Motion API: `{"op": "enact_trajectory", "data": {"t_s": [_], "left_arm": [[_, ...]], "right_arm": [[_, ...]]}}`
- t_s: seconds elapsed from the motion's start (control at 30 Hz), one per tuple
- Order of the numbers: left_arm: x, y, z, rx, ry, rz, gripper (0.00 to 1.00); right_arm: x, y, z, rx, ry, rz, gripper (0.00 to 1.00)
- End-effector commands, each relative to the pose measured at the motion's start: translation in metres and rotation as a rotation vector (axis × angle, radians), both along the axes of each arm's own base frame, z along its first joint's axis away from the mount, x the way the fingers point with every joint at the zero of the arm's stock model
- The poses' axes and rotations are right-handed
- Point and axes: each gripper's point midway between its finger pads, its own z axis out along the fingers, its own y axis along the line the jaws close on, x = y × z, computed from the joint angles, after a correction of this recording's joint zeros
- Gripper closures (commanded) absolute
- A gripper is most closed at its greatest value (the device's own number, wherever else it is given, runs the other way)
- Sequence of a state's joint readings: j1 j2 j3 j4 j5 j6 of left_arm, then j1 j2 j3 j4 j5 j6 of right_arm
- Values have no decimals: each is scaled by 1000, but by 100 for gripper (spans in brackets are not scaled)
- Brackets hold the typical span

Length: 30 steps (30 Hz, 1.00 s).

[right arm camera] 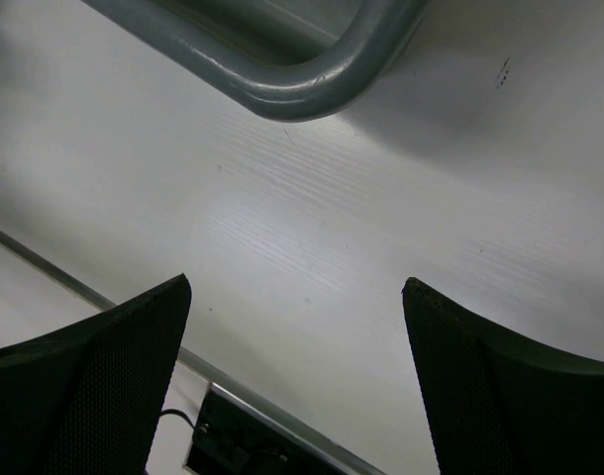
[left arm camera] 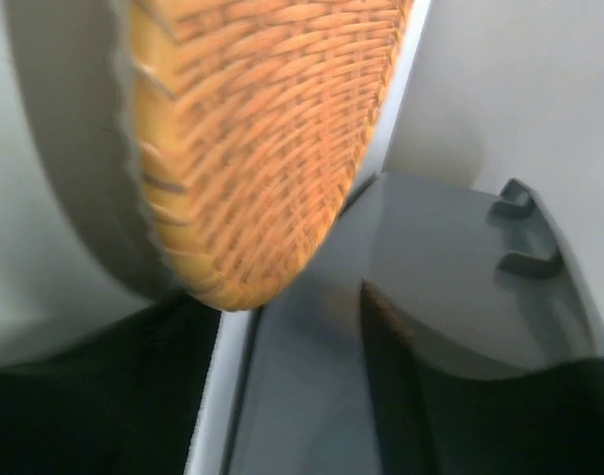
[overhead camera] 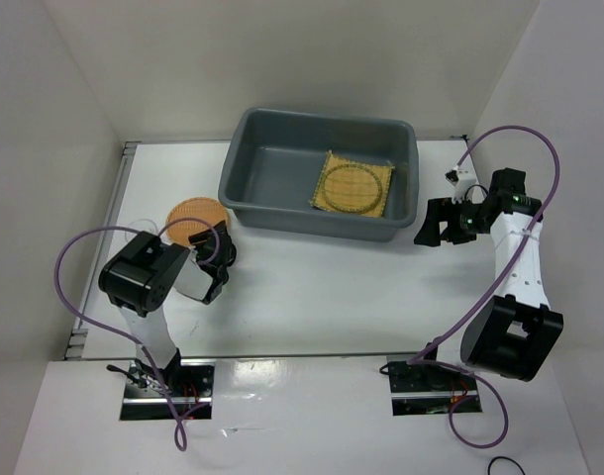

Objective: Place the mixed dishes into the plastic bin

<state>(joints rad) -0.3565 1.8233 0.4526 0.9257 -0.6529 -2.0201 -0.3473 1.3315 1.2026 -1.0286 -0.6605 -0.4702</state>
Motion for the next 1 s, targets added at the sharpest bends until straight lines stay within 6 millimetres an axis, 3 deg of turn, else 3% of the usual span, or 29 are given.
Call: {"op": "enact_trajectory", "data": {"t_s": [0.0,0.07,0.1,0.23,0.37,0.6,0.67,0.73,0.8,0.97], "left_arm": [[-21,15,-42,-259,71,191,39],[-21,16,-41,-270,67,197,51],[-21,17,-41,-264,63,203,67],[-28,20,-32,-280,50,208,100],[-38,16,-4,-247,72,202,100],[-19,16,70,-151,21,185,100],[-23,22,85,-80,48,195,100],[-17,25,114,-35,25,181,100],[-16,33,126,20,13,178,100],[-8,39,176,52,-73,172,100]], "right_arm": [[4,-2,11,-9,-34,10,9],[4,-2,11,-9,-35,10,9],[4,-2,11,-4,-30,4,9],[4,-4,9,0,-27,-12,9],[5,-4,5,4,-26,-19,9],[6,-3,1,16,-26,-22,9],[4,-1,-1,27,-20,-18,9],[4,-1,-1,27,-20,-18,9],[4,-1,-1,27,-20,-18,9],[4,1,0,35,-23,-14,9]]}}
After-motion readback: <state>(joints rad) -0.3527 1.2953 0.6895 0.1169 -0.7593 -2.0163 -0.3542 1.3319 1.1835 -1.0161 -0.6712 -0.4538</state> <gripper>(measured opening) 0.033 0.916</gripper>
